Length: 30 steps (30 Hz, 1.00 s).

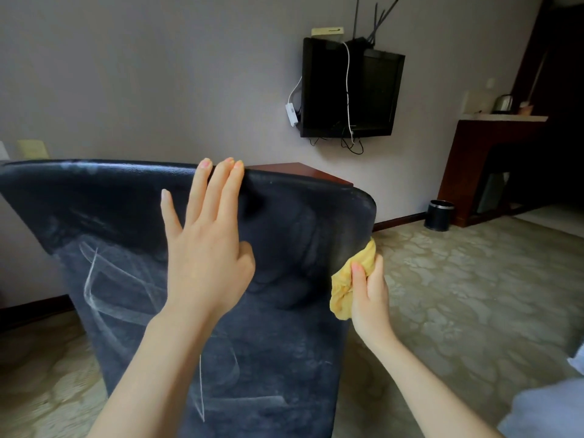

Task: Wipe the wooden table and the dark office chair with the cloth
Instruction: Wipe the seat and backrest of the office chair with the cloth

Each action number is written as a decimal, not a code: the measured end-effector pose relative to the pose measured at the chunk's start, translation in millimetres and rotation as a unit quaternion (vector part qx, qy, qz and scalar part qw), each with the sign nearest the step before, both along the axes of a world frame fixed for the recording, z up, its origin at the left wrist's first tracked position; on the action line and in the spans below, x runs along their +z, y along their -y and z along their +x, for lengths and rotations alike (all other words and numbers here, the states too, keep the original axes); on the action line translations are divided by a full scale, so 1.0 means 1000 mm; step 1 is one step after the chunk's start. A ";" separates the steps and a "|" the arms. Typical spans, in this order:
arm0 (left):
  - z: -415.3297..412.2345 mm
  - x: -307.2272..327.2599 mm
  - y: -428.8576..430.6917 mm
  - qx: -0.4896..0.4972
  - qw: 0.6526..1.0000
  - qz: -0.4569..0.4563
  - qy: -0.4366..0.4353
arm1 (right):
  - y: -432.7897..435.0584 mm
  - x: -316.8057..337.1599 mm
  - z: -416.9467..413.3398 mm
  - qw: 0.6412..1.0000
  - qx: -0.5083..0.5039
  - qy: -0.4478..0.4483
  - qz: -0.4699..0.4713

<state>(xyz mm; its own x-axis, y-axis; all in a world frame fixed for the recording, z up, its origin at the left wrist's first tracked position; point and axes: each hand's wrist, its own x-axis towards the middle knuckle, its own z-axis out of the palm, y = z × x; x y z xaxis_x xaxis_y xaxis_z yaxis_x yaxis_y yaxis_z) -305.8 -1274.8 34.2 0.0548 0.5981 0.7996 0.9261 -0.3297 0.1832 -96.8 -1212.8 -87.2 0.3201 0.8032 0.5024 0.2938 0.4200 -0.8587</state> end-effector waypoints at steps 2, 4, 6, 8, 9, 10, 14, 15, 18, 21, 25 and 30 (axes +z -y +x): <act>-0.001 0.001 0.001 0.001 1.000 -0.003 -0.008 | 0.005 0.008 0.004 1.000 -0.013 0.010 0.021; -0.003 0.001 0.002 0.001 1.000 -0.006 -0.017 | 0.014 0.023 0.006 0.996 -0.059 0.013 0.067; -0.003 0.002 0.003 0.002 1.000 -0.007 -0.019 | 0.020 0.045 0.006 0.986 -0.088 0.023 0.137; -0.003 0.002 0.003 0.002 1.000 -0.004 -0.017 | 0.024 0.075 0.003 0.963 -0.110 0.101 0.223; -0.003 0.003 0.003 0.002 1.000 -0.002 -0.017 | 0.025 0.092 -0.001 0.946 -0.122 0.157 0.255; -0.002 0.003 0.003 0.002 1.000 0.000 -0.016 | 0.027 0.107 -0.006 0.927 -0.131 0.210 0.281; -0.003 0.003 0.002 0.012 1.000 0.008 -0.025 | 0.028 0.149 -0.038 0.814 -0.170 0.393 0.393; -0.004 0.003 0.002 0.015 0.999 0.011 -0.028 | 0.025 0.153 -0.047 0.776 -0.187 0.437 0.415; -0.007 0.003 0.001 0.019 0.999 0.023 -0.038 | 0.015 0.153 -0.059 0.675 -0.241 0.553 0.425; -0.007 0.003 -0.003 0.031 0.998 0.042 -0.047 | 0.003 0.142 -0.055 0.655 -0.263 0.575 0.413; -0.006 0.000 -0.009 0.052 0.996 0.059 -0.052 | -0.014 0.117 -0.050 0.593 -0.325 0.605 0.420; -0.008 0.002 -0.012 0.058 0.994 0.067 -0.071 | -0.030 0.069 -0.023 0.532 -0.298 0.663 0.435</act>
<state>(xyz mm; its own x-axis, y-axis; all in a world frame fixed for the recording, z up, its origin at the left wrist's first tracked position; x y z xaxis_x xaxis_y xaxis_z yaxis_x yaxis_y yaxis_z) -313.9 -1262.8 35.8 0.1088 0.4964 0.8613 0.9728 -0.2313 0.0104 -119.5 -1182.6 -18.5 -0.7106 0.0367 0.7027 0.7025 -0.0187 0.7114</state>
